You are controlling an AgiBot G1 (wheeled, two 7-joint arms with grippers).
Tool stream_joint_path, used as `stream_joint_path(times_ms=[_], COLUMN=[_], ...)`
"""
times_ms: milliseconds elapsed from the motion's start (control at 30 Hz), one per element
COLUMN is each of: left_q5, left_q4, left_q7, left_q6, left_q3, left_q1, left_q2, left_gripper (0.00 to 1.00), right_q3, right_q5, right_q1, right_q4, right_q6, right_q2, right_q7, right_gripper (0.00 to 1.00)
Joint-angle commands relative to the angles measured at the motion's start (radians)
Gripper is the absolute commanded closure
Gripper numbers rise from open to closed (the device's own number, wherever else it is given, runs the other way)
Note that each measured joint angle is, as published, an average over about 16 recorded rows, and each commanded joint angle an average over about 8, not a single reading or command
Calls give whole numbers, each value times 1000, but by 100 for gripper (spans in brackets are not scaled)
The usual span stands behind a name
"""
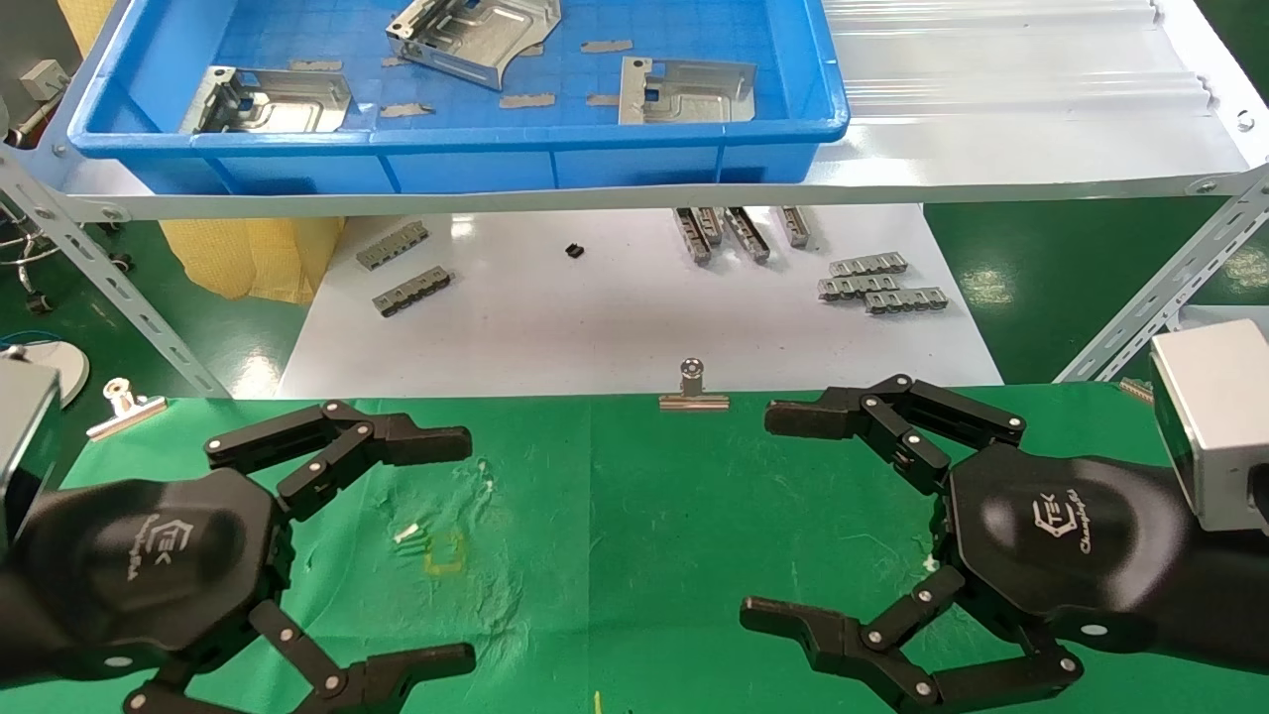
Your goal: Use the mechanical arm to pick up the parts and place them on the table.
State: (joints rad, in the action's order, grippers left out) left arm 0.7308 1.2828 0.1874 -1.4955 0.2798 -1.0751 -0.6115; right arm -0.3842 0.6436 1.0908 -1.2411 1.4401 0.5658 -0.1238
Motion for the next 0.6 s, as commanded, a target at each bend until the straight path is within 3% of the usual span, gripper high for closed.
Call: stream_joint_path(times_ms=[33, 200, 467, 600], left_q5=[0, 0, 0, 0], left_q4=[0, 0, 0, 0], left_q7=[0, 0, 0, 0], left_q6=[0, 0, 0, 0], left_q3=[0, 0, 0, 0], left_q1=[0, 0, 0, 0], left_q2=[0, 0, 0, 0], left_gripper=[0, 0, 0, 0], right_q3=[0, 0, 0, 0], right_q5=[0, 0, 0, 0], right_q1=[0, 0, 0, 0], right_q4=[0, 0, 0, 0], right_q6=[0, 0, 0, 0], right_q2=[0, 0, 0, 0], right_q7=[0, 0, 0, 0], right_gripper=[0, 0, 100, 100])
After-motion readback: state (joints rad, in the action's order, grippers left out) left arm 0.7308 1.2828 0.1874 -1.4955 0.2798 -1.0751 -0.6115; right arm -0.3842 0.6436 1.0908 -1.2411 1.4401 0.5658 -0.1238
